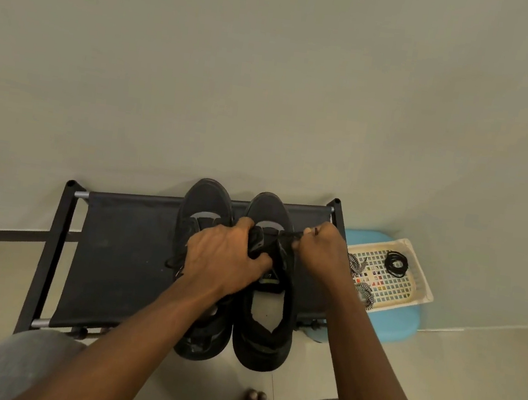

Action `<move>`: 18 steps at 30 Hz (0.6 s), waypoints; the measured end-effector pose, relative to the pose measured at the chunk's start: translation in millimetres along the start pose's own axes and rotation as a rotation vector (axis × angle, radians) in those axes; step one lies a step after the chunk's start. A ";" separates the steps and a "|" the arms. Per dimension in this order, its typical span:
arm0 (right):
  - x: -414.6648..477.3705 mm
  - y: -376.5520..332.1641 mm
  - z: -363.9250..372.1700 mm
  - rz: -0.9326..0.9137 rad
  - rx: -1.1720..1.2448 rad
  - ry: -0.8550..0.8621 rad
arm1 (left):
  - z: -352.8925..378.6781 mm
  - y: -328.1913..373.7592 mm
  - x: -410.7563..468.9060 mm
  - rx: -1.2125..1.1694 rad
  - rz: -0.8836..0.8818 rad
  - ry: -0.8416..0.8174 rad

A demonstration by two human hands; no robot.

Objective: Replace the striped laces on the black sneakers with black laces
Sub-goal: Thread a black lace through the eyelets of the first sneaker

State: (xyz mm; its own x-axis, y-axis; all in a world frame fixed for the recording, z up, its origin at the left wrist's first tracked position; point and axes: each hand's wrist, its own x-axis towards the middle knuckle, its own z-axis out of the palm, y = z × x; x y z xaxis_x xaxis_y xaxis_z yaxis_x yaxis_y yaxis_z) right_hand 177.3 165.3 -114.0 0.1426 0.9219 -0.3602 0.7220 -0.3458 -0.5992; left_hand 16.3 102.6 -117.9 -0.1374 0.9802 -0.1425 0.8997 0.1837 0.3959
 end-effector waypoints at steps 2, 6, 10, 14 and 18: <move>0.0 -1.0 -0.4 0.011 0.015 0.028 | 1.7 0.4 -0.6 0.007 -0.010 0.032; -4.4 -4.6 -4.8 0.000 -0.076 0.129 | 6.3 -2.0 -2.4 0.018 -0.016 0.093; -0.1 -1.2 -21.3 0.051 -0.025 0.300 | 9.0 -4.1 -2.0 0.021 -0.012 0.121; 14.2 13.0 -44.8 0.096 0.399 0.419 | 8.0 -2.1 -1.8 0.111 -0.006 0.101; 14.5 5.5 -43.7 0.047 0.670 0.470 | 9.9 -0.6 -1.3 0.147 -0.030 0.112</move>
State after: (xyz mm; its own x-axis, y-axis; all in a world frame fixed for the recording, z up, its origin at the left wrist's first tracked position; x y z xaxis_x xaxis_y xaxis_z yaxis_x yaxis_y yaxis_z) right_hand 212.9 184.5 -91.3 0.5386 0.8295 -0.1476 0.1721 -0.2798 -0.9445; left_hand 20.0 100.5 -126.9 -0.2030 0.9780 -0.0470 0.9442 0.2083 0.2552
